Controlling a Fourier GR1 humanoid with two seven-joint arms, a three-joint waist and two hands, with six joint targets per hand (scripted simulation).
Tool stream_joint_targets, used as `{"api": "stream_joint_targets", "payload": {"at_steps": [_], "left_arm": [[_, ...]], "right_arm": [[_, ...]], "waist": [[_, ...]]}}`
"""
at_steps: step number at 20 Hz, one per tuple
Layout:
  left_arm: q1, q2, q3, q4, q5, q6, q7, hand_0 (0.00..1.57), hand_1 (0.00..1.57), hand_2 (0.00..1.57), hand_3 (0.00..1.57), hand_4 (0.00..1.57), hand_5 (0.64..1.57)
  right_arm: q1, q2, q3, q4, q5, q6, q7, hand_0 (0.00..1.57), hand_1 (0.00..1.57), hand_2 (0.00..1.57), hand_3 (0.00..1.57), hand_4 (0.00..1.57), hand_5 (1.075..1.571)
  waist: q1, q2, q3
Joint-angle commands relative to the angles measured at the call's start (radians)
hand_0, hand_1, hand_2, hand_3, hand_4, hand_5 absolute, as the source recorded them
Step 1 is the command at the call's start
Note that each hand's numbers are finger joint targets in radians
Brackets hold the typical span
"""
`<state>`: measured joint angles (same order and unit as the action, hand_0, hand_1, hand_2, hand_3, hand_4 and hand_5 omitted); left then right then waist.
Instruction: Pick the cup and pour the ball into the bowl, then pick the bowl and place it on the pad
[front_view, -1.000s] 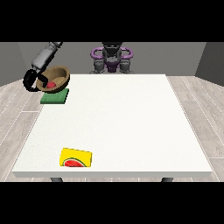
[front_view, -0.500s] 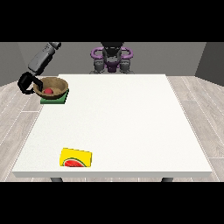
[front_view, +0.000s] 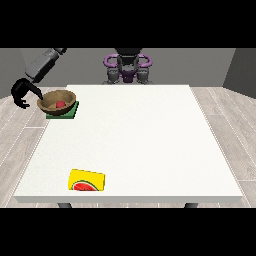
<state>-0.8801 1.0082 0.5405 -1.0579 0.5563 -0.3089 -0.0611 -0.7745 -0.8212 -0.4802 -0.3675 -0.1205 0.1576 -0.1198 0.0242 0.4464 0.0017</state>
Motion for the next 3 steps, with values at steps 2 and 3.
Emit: {"api": "stream_joint_targets", "payload": {"at_steps": [2,3], "left_arm": [[0.01,-0.017,-0.031,0.009,-0.021,0.019,0.001,0.0,0.0,0.0,0.0,0.0,1.515],[0.029,-0.066,-0.051,-0.027,-0.034,0.055,-0.007,0.0,0.0,0.0,0.0,0.0,1.515]], "right_arm": [[-0.068,-0.055,0.002,-0.016,-0.013,0.044,0.1,0.2,0.2,0.3,0.45,0.0,1.476],[-0.091,-0.075,-0.004,-0.014,-0.02,0.056,0.123,0.13,0.13,0.28,0.38,0.0,1.467]], "waist": [[-0.021,-0.053,-0.0011],[-0.018,-0.067,-0.0009]]}}
